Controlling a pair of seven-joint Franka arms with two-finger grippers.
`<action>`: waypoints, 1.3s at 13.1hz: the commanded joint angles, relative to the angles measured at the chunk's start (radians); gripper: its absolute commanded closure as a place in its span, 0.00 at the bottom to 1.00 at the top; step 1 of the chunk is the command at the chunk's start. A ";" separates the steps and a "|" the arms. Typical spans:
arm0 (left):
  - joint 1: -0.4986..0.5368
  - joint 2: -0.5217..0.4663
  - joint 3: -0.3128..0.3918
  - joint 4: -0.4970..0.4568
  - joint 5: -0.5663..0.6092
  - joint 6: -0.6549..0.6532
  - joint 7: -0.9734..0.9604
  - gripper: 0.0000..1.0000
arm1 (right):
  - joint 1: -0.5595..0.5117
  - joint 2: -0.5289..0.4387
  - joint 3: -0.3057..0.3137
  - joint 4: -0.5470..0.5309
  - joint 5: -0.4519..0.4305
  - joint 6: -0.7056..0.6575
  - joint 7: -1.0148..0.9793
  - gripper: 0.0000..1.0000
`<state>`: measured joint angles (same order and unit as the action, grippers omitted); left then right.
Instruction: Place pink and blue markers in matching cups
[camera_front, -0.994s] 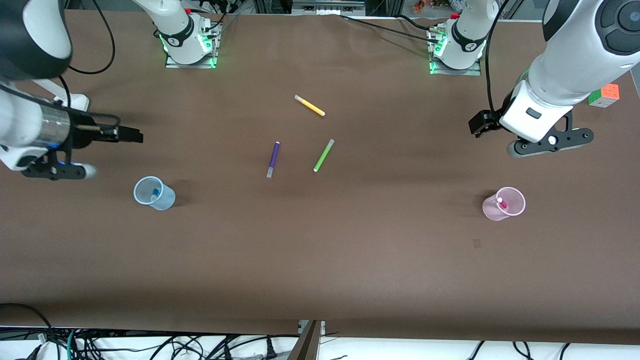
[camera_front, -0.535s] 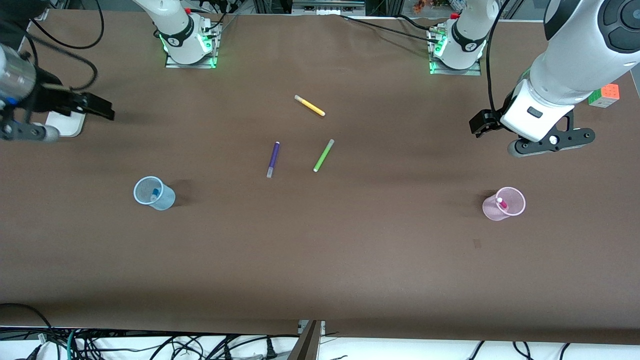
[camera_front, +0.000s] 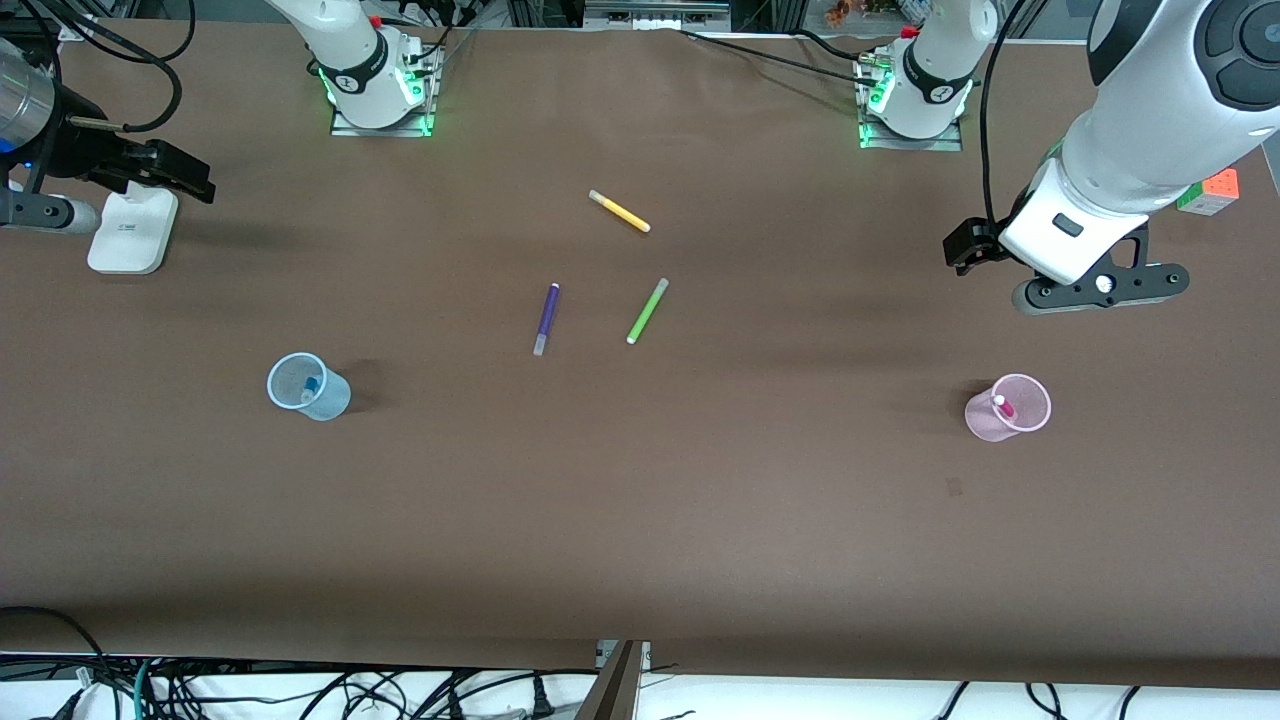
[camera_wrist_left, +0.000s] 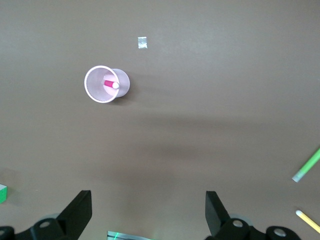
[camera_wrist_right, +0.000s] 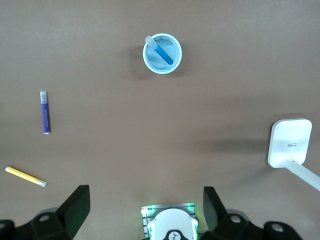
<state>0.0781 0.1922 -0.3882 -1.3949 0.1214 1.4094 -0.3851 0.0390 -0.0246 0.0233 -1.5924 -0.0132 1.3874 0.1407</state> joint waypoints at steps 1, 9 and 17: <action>-0.122 -0.066 0.222 -0.022 -0.112 0.025 0.141 0.00 | -0.001 -0.012 0.004 -0.018 -0.024 0.015 -0.026 0.00; -0.011 -0.283 0.167 -0.348 -0.097 0.229 0.274 0.00 | -0.011 0.035 0.003 0.052 -0.022 0.007 -0.035 0.00; -0.004 -0.177 0.175 -0.213 -0.089 0.134 0.288 0.00 | -0.008 0.043 0.004 0.052 -0.022 0.009 -0.030 0.00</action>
<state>0.0603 -0.0083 -0.2009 -1.6543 0.0262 1.5768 -0.1241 0.0338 0.0096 0.0229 -1.5631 -0.0188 1.4021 0.1212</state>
